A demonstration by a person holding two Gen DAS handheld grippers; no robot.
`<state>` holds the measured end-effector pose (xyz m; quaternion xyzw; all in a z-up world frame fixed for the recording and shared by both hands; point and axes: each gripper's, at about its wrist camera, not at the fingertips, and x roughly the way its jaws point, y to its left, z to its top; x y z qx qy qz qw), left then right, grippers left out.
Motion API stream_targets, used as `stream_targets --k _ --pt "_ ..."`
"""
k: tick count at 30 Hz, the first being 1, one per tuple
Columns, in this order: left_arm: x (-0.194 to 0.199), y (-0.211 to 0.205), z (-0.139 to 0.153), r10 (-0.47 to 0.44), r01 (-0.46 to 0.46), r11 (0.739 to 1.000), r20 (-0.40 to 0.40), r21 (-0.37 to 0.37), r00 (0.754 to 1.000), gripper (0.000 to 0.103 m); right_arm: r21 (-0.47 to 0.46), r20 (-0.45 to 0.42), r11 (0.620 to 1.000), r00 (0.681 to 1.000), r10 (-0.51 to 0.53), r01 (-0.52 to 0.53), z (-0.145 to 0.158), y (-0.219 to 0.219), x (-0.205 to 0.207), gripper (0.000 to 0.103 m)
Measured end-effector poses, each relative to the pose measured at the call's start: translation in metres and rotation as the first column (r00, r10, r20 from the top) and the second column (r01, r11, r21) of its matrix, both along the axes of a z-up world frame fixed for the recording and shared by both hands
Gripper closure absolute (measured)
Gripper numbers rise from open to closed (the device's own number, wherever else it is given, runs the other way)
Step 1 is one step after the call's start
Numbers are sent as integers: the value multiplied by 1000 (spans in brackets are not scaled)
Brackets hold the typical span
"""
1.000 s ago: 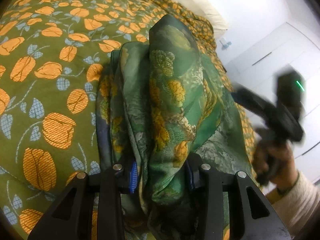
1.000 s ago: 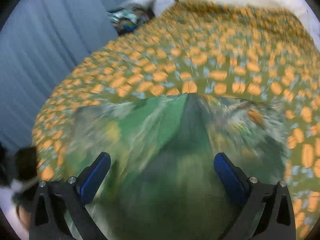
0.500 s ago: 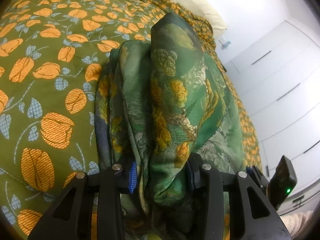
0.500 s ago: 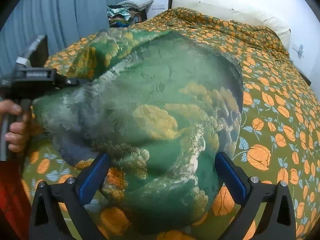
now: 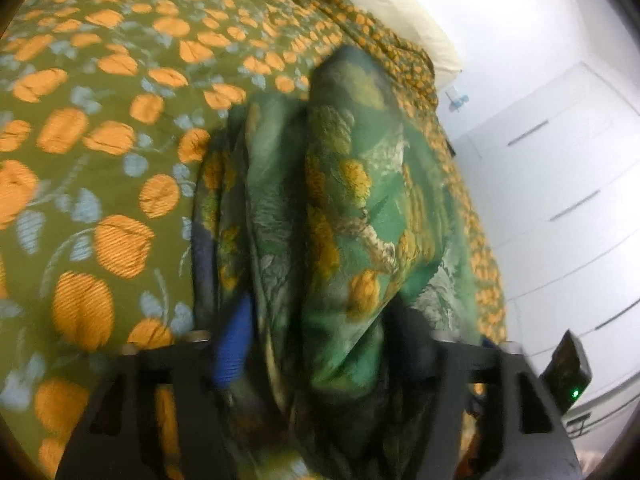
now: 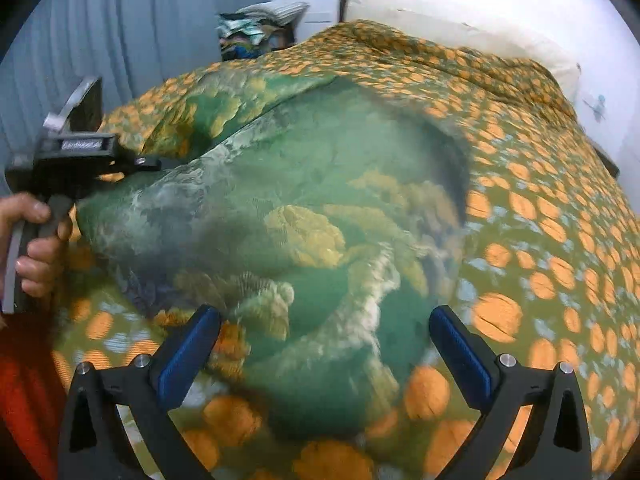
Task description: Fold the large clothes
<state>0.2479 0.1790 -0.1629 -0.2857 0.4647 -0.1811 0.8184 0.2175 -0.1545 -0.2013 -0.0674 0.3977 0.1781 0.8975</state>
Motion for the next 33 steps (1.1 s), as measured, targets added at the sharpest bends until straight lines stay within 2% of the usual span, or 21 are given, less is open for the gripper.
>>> stream_targets --k 1,3,5,8,10,11,12,14,15,18,20,22,24,27,30,33 --pt "-9 4 13 51 -51 996 2 74 999 1 -11 7 999 999 -37 37 11 -8 -6 0" --pt "-21 8 28 68 -72 989 32 126 997 1 -32 23 996 996 -82 82 26 -20 -16 0" --pt "-32 11 41 58 -63 988 44 140 997 1 -69 27 990 992 -122 124 36 -31 -24 0" --pt "-48 9 60 88 -105 958 74 267 993 1 -123 13 975 982 -186 186 39 -42 -32 0" --pt "-57 4 69 105 -137 913 102 386 989 1 -132 4 970 978 -207 206 40 -46 -34 0" --pt "-63 -3 75 116 -163 864 128 476 985 1 -137 0 967 976 -217 215 40 -49 -36 0" --pt "-67 -4 78 117 -177 835 146 522 982 1 -139 -4 965 975 -224 221 39 -52 -34 0" --pt "-76 -17 85 107 -208 750 195 628 975 1 -160 -10 957 969 -246 241 37 -55 -34 0" --pt "-81 -22 88 97 -214 728 210 652 973 1 -167 -12 955 968 -249 243 37 -56 -34 0" --pt "-84 -28 93 79 -212 711 224 671 971 1 -160 -3 956 969 -248 244 40 -62 -37 0" --pt "-85 -31 96 80 -213 717 226 664 971 1 -161 3 954 967 -255 252 41 -65 -40 0" --pt "-84 -30 99 103 -221 735 217 640 971 1 -168 11 951 965 -262 260 42 -70 -44 0" --pt "-81 -31 99 150 -247 735 204 632 967 1 -177 19 946 962 -271 270 43 -73 -46 0" --pt "-80 -34 101 185 -274 697 203 663 962 1 -179 30 942 958 -284 285 45 -80 -49 0" --pt "-82 -39 101 173 -267 661 204 701 963 1 -165 28 940 954 -299 300 47 -88 -50 0" --pt "-85 -46 99 138 -236 647 193 724 971 1 -168 30 935 950 -311 312 46 -92 -51 0"
